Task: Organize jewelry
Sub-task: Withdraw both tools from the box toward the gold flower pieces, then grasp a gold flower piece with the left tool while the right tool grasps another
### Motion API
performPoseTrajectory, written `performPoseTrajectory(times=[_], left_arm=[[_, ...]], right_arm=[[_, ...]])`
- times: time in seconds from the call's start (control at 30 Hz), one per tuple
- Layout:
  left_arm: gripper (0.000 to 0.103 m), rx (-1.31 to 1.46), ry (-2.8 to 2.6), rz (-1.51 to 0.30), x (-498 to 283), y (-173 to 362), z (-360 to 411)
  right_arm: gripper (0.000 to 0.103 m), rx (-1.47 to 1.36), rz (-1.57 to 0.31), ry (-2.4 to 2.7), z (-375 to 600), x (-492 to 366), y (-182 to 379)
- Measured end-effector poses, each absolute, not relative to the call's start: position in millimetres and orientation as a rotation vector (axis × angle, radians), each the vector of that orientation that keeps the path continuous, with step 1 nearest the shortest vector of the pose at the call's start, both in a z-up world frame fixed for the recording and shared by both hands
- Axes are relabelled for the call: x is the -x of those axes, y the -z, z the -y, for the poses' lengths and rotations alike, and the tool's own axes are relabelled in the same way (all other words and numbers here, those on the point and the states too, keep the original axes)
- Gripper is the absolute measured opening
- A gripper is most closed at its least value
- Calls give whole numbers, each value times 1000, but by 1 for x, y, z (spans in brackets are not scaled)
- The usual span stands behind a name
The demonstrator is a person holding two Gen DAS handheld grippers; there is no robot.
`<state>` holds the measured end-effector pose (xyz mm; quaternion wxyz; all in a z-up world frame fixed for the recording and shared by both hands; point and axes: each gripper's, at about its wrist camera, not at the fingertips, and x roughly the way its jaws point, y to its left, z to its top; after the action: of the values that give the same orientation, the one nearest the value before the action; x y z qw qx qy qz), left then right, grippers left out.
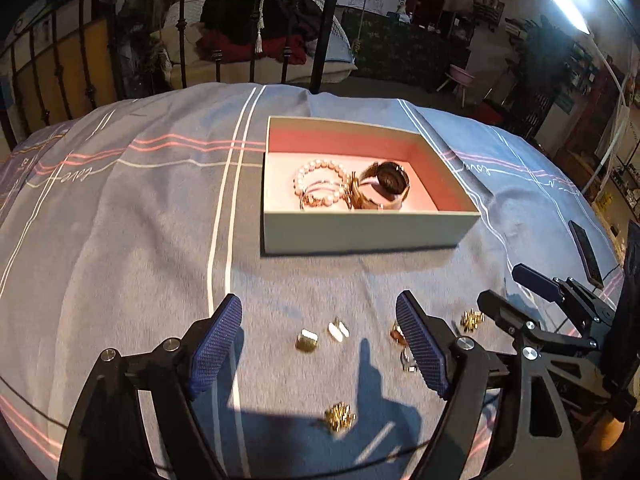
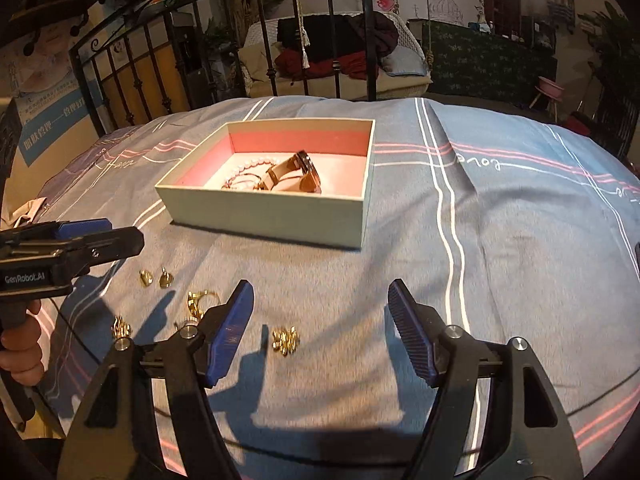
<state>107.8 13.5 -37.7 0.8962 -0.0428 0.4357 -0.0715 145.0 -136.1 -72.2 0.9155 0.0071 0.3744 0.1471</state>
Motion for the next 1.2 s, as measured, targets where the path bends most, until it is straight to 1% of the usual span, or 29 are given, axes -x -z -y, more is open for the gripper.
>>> performPoseTrajectory(times=[0.1, 0.2, 0.27, 0.3, 0.33, 0.4, 0.43, 0.47, 0.5, 0.53, 0.57, 0.63, 0.67, 0.9, 0.97, 1.03, 1.13, 1.2], left_arm=[[77, 87, 139, -922, -87, 51, -12], [76, 79, 137, -934, -77, 58, -10], [73, 60, 135, -944, -76, 64, -7], [68, 51, 129, -944, -75, 67, -6], [66, 36, 124, -935, -74, 68, -5], [55, 5, 126, -920, -72, 70, -2], [53, -12, 117, -917, -72, 71, -1], [48, -22, 106, -910, -71, 72, 0], [41, -24, 96, -903, -70, 73, -1], [36, -24, 87, -897, -70, 73, -2], [28, -24, 81, -893, -70, 74, -2], [18, -28, 69, -886, -71, 74, -3], [17, -25, 66, -887, -71, 75, -4], [17, 16, 72, -886, -71, 74, -9], [17, 29, 75, -885, -71, 74, -11], [17, 25, 75, -884, -70, 75, -10], [17, 27, 76, -884, -70, 74, -10], [17, 32, 77, -885, -70, 74, -10]], right_arm=[[69, -15, -789, -310, 139, -131, 81], [59, -2, -804, -321, 134, -130, 85], [57, -2, -801, -334, 131, -129, 86], [56, 4, -800, -340, 130, -128, 86], [55, 12, -800, -344, 127, -127, 87], [54, 31, -799, -338, 125, -126, 88], [54, 32, -800, -338, 125, -125, 89], [54, 29, -801, -337, 125, -126, 90], [54, 28, -802, -337, 125, -126, 90], [54, 29, -803, -336, 125, -126, 90], [54, 34, -806, -337, 124, -127, 90], [54, 48, -809, -343, 120, -128, 91], [54, 56, -813, -346, 118, -130, 91], [54, 101, -821, -348, 109, -136, 95], [45, 95, -819, -340, 110, -136, 96], [32, 99, -819, -336, 111, -137, 96], [18, 112, -811, -335, 111, -135, 96], [18, 108, -806, -334, 112, -134, 97]])
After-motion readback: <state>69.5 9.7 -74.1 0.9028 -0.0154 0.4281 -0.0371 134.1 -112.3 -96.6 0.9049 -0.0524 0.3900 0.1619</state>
